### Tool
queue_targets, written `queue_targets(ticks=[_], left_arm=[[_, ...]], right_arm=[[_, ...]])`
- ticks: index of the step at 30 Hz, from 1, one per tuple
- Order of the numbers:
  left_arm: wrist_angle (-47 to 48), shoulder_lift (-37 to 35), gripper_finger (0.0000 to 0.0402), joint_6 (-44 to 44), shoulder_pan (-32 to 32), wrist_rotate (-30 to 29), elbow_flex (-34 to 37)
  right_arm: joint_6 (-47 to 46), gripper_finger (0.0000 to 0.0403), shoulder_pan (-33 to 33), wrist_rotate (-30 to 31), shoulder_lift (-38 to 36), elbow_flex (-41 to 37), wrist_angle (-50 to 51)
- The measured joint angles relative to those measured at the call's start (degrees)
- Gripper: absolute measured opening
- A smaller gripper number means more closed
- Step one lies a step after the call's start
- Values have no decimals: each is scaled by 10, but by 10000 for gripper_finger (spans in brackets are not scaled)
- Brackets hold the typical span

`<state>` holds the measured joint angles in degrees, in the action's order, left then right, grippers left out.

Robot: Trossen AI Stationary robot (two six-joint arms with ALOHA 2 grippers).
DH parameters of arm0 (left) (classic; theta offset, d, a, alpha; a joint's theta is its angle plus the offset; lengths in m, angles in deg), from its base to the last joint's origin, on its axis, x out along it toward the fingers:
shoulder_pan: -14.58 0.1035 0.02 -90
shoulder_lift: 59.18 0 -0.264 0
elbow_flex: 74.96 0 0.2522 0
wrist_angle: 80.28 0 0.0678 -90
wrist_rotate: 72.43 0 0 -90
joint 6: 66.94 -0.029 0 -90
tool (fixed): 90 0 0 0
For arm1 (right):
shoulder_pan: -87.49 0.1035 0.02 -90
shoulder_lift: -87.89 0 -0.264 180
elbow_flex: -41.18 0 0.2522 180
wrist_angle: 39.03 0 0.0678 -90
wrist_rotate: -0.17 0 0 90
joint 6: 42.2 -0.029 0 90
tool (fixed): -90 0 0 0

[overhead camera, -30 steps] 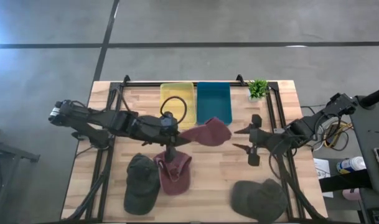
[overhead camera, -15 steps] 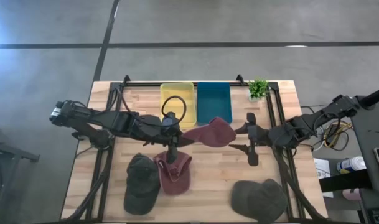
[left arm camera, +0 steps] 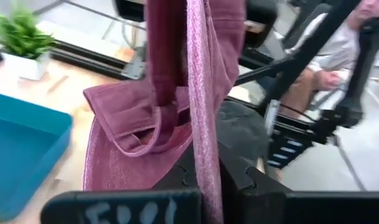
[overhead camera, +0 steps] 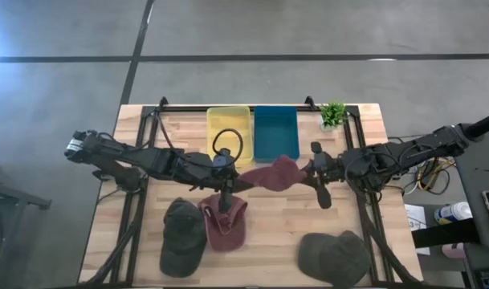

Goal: Sort caps
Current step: Put the left red cap into the blue bin

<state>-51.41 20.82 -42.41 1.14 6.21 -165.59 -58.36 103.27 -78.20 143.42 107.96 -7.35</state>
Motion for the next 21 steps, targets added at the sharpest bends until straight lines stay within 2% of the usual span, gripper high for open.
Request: queue_targets(ticks=[3, 7, 11, 16, 21], left_arm=[[-23, 0, 15, -5, 9, -59, 25], [-81, 0, 31, 1, 29, -137, 59], [-137, 6, 78, 16, 59, -149, 92], [-138, 20, 153, 99, 81, -147, 103], [-141, 25, 209, 127, 81, -196, 103]], right_arm=[[-17, 15, -30, -35, 0, 5, 0], [-65, 14, -101, -107, 0, 11, 6], [-91, 14, -178, -162, 0, 21, 11], [-72, 14, -244, -169, 1, 43, 51], [-50, 14, -308, -168, 17, 71, 117]])
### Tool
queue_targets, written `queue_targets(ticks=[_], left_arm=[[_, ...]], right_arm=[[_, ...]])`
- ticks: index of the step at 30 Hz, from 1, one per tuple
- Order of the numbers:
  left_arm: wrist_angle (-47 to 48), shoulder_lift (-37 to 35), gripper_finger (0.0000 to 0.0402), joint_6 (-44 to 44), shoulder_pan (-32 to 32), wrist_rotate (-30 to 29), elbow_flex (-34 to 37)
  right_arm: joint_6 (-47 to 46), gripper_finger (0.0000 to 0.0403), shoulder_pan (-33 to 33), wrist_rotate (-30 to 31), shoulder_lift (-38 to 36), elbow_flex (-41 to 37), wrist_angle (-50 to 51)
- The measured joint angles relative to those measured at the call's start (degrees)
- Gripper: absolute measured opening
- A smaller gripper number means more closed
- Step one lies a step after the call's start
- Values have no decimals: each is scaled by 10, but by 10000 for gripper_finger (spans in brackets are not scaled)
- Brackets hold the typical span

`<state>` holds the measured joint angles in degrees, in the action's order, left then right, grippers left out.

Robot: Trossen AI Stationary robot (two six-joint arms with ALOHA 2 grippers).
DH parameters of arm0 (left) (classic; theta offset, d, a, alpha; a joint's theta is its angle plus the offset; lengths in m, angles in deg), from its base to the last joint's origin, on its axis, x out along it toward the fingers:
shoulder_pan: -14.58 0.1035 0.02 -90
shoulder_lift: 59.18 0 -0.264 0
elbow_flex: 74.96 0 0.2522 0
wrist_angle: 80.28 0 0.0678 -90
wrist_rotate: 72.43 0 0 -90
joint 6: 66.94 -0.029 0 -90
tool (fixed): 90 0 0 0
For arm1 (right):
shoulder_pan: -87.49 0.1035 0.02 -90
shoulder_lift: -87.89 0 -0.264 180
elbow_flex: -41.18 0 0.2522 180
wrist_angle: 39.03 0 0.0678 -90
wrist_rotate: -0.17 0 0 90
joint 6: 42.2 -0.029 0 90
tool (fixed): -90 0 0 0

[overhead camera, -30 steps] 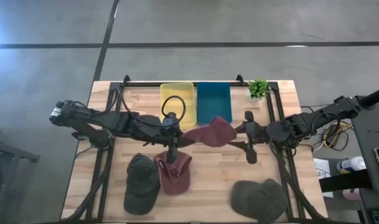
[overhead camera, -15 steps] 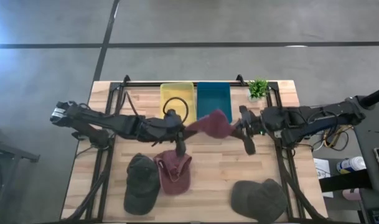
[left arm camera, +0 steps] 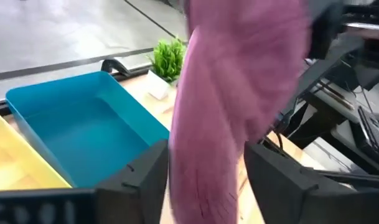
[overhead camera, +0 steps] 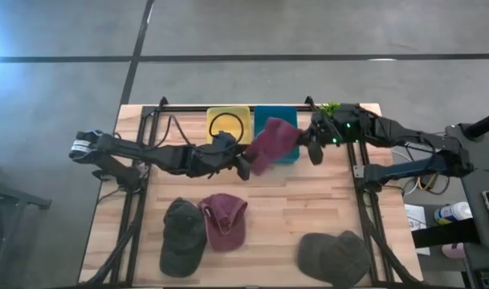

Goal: Sort caps
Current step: Put the left red cap into the blue bin

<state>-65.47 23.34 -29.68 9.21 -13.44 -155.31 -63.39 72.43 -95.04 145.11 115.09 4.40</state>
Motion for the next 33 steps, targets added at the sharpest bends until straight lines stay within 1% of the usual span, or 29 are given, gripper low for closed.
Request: queue_targets(ticks=[3, 6, 9, 14, 17, 22, 30, 33], left_arm=[[3, 0, 226, 13, -1, 2, 0], [10, 0, 230, 24, -5, 6, 0], [20, 0, 231, 26, -12, 28, 2], [26, 0, 231, 49, -32, 65, 3], [26, 0, 231, 51, -51, 67, 3], [33, 0, 231, 49, -75, 69, 3], [56, 0, 231, 47, -76, 67, 3], [56, 0, 231, 42, -76, 67, 3]], right_arm=[[25, 13, -39, -3, 21, 23, 22], [67, 13, -82, -35, 60, 55, 46], [106, 13, -122, -65, 115, 97, 81], [149, 13, -172, -70, 217, 163, 148], [157, 13, -197, -73, 272, 197, 181], [198, 13, -220, -73, 345, 241, 231], [284, 13, -231, -69, 428, 326, 356], [298, 13, -231, -70, 458, 357, 384]])
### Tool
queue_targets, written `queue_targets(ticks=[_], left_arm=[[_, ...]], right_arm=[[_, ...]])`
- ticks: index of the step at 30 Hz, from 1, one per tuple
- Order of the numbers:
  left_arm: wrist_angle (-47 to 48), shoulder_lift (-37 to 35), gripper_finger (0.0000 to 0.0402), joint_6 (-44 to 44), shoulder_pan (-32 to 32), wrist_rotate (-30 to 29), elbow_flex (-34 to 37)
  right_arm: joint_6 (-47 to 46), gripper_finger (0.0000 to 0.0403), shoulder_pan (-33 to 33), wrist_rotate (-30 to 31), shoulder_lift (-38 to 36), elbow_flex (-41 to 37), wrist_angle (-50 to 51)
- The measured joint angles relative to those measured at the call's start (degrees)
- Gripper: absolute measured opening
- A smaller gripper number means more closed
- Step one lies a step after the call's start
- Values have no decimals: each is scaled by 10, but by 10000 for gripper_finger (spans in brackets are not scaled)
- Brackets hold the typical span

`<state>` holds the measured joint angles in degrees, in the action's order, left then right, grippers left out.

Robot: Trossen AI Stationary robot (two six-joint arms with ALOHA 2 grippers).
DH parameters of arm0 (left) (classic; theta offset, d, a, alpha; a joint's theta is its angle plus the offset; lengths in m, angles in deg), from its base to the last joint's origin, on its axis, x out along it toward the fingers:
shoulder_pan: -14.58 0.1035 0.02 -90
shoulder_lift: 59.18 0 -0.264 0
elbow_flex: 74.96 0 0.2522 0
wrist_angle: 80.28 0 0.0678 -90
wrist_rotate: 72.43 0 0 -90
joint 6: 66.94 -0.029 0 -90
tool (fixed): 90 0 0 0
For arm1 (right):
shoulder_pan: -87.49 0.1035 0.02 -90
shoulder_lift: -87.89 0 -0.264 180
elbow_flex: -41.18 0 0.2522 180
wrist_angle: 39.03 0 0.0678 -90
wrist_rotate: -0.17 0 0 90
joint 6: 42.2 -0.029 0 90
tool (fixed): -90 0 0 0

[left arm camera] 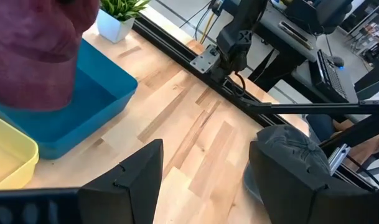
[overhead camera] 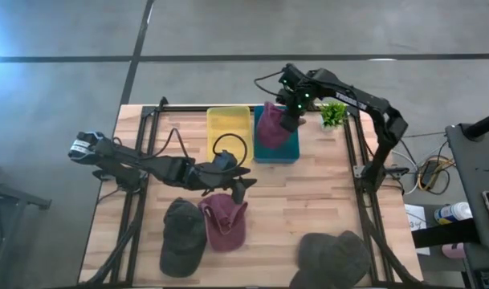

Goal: Sort caps
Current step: Put the left red cap into the blue bin

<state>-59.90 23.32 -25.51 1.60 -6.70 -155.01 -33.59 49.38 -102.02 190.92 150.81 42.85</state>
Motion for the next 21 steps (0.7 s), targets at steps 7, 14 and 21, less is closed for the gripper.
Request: queue_targets(ticks=[7, 14, 21], left_arm=[[-1, 0, 231, -2, 0, 0, 0], [-1, 0, 231, 5, 0, 0, 0], [-1, -1, 231, 6, 0, 0, 0]], right_arm=[[25, 13, 0, -47, 76, 78, 12], [34, 13, -1, -61, 158, 158, 54], [34, 40, -2, -58, 189, 201, 37]])
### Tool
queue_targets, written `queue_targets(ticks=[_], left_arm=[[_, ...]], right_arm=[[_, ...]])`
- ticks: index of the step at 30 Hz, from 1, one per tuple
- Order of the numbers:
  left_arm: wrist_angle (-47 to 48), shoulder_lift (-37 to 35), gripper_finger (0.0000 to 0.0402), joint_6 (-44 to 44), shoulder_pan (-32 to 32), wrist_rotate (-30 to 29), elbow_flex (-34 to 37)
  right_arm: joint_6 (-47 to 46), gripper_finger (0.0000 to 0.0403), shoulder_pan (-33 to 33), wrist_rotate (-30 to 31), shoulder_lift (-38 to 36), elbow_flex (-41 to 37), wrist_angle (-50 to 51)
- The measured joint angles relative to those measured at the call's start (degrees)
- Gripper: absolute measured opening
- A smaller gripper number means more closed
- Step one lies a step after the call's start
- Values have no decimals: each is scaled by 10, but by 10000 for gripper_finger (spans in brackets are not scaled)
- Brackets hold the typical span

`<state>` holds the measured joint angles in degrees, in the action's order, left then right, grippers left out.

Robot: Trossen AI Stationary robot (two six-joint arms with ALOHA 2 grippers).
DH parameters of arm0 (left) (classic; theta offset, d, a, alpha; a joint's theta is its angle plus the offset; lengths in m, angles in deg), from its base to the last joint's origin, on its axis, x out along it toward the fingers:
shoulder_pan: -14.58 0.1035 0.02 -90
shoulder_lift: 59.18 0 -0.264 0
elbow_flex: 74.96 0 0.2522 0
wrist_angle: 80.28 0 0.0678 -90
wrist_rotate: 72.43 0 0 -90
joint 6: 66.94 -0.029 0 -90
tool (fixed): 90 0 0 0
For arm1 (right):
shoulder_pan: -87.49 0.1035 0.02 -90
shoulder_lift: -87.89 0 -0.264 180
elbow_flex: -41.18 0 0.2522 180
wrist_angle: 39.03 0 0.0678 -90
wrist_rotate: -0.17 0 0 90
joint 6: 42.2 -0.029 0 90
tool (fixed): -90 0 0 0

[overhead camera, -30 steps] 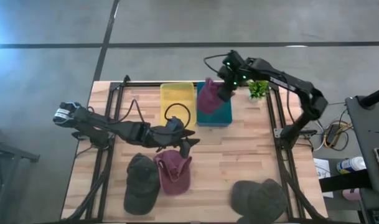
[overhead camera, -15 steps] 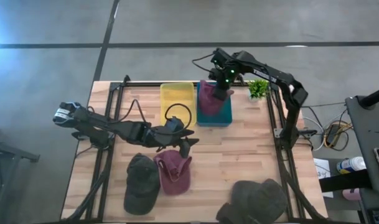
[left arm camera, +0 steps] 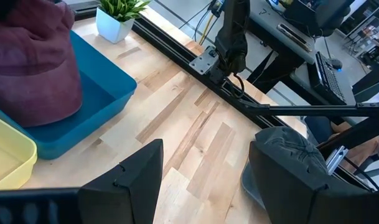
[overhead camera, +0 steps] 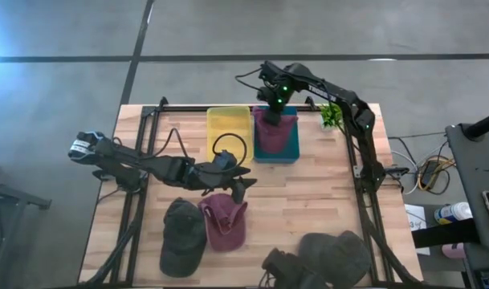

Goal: Sort caps
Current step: Put the left red cap into the blue bin

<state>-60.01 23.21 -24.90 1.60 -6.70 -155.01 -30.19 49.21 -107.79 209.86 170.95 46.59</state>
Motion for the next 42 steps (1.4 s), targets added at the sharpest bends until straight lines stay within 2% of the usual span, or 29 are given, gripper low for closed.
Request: queue_targets(ticks=[11, 21, 25, 28, 33, 37, 42], left_arm=[[0, 0, 231, -16, 0, 0, 0], [2, -20, 231, -59, 1, -5, 0], [6, -35, 231, -66, 3, -11, 0], [17, -42, 231, -66, 4, -12, 0], [24, -47, 231, -66, 4, -12, 0], [47, -48, 231, -67, 5, -12, 0], [102, -48, 231, -62, 5, -40, 0]], right_arm=[[30, 156, -1, 0, 0, -25, -7], [41, 197, -2, 6, -35, -31, -19], [50, 216, -4, 40, -40, -40, -20], [63, 225, -5, 68, -64, -61, -68], [46, 240, -10, 151, -89, -88, -100], [28, 242, -11, 268, -152, -142, -154], [-3, 242, -20, 287, -246, -251, -176]])
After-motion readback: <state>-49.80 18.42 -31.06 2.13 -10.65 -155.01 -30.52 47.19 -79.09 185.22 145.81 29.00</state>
